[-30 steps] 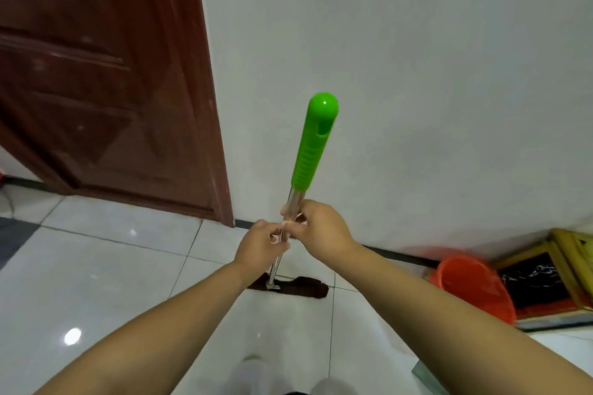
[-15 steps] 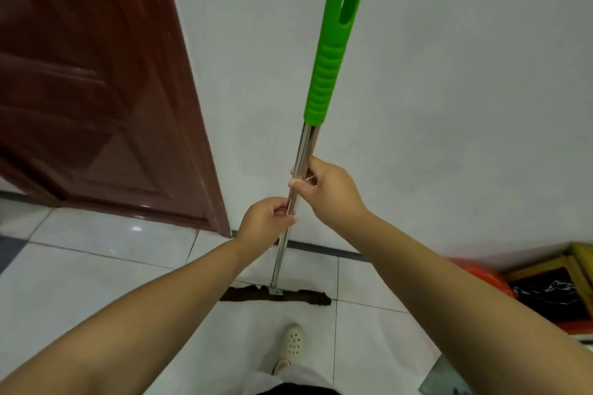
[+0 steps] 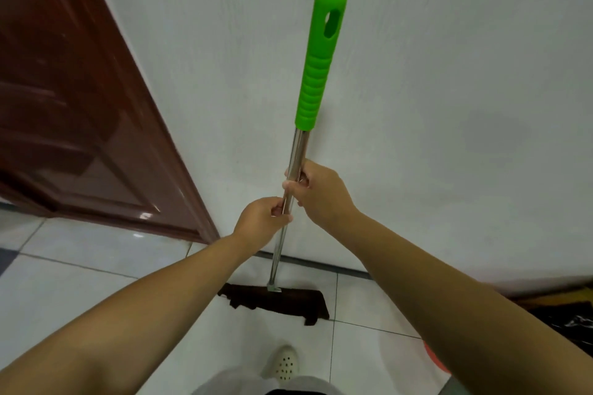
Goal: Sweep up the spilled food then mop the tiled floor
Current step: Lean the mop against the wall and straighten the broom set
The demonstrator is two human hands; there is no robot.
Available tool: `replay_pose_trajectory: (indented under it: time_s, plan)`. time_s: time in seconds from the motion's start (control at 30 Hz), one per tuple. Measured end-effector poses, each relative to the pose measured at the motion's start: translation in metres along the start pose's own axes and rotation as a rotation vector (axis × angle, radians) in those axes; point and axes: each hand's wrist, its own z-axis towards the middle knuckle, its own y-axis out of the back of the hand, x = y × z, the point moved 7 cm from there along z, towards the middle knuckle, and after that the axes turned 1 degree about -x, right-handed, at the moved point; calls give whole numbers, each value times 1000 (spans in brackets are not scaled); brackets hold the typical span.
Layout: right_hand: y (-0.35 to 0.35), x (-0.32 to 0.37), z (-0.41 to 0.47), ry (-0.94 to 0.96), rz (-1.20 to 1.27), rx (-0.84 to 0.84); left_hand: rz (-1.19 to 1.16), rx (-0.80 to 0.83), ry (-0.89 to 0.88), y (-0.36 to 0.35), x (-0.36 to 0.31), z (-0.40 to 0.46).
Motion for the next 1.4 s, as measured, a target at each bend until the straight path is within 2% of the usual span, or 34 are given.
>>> replay_pose_trajectory:
  time_s: [0.3,0.97,1.17,1.3,1.4]
  plan:
    - [-15,-22,40,-55,-50,-25,8,-22,72,-10,12,34]
    - [-43,-14,91,-186,-121,-83,149,114,105,16,22,84]
    - [-52,-30,84,-290,-47,-131,18,76,167,23,33,74]
    - [-62,-49,67,-389,3,-134,10,66,104,30,40,60]
    - [-71,-61,53,-461,45,-142,39,125,20,30,42,51]
